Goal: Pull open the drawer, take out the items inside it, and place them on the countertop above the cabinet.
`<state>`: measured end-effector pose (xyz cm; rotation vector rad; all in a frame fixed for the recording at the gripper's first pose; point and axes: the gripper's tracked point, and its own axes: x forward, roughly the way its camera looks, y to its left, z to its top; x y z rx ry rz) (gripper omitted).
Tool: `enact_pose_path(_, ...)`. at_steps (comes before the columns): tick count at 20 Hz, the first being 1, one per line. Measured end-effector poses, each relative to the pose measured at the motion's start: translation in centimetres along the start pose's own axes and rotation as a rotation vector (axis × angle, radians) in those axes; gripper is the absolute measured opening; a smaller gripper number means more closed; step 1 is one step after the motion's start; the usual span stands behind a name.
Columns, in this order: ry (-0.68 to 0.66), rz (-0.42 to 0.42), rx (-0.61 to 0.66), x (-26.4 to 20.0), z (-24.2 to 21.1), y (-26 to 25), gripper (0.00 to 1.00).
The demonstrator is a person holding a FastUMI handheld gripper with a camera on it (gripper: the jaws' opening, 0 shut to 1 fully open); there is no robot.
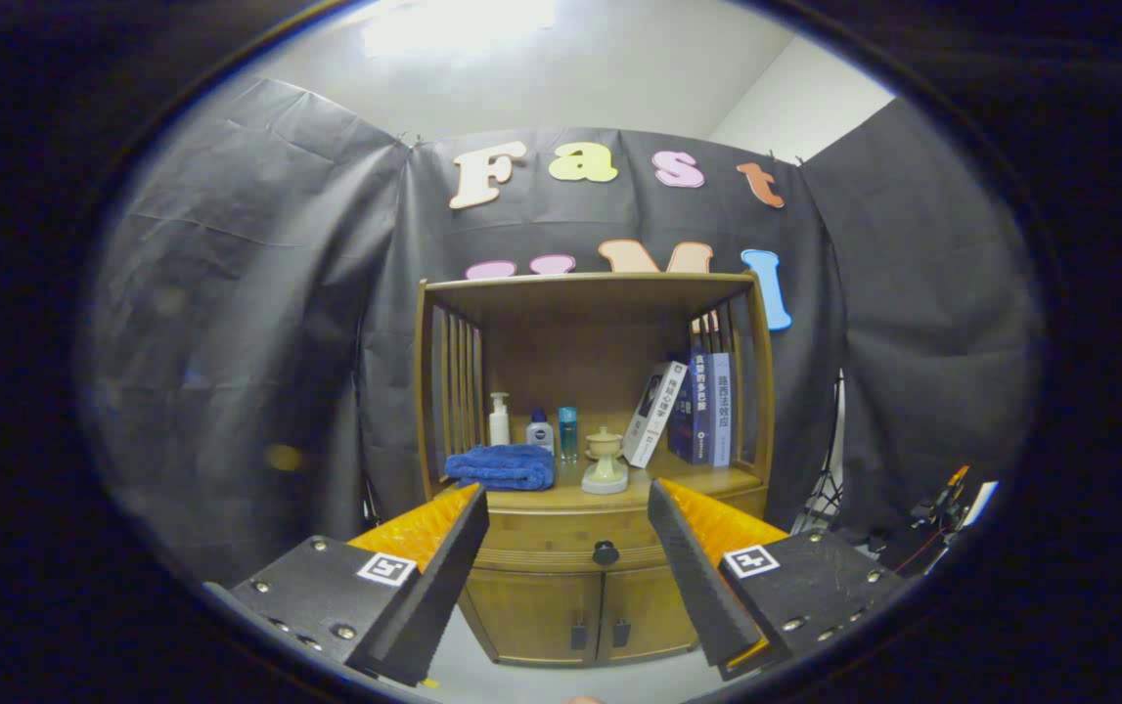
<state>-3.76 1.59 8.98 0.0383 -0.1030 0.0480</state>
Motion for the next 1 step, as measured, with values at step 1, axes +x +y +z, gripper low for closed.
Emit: enact_pose_path(1, -0.002, -0.001, 0.002, 0.04, 0.09, 0.02, 0.98)
